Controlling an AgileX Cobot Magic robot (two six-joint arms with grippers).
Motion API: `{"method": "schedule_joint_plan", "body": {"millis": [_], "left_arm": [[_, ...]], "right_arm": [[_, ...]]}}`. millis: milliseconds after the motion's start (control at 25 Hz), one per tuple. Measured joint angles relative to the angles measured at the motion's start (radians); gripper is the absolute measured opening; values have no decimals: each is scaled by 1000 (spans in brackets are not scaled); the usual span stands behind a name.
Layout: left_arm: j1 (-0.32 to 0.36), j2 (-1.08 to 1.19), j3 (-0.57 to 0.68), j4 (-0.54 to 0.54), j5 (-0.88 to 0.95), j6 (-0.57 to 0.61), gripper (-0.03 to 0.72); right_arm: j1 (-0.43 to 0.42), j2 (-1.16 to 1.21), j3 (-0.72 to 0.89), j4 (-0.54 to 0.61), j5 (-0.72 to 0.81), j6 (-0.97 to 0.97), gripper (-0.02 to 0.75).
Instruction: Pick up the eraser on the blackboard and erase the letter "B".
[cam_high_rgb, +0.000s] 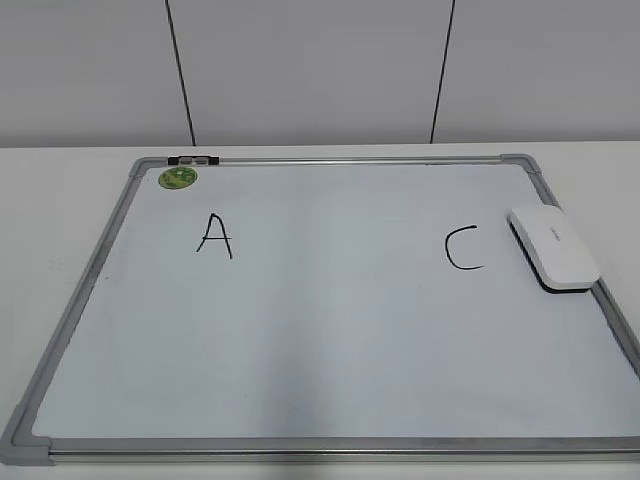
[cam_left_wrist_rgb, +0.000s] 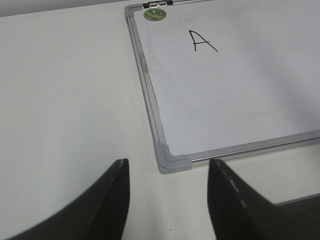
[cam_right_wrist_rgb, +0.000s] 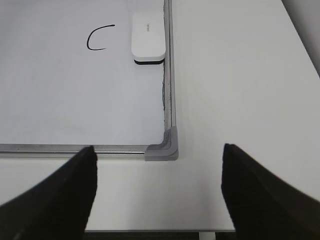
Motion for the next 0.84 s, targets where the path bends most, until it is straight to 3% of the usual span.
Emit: {"method": "schedule_joint_plan", "body": {"millis": [320, 840], "left_arm": [[56, 0, 0, 0, 0, 0, 384], [57, 0, 0, 0, 0, 0, 382]], "right_arm": [[0, 0, 0, 0, 0, 2, 573], [0, 0, 0, 0, 0, 4, 575]]}}
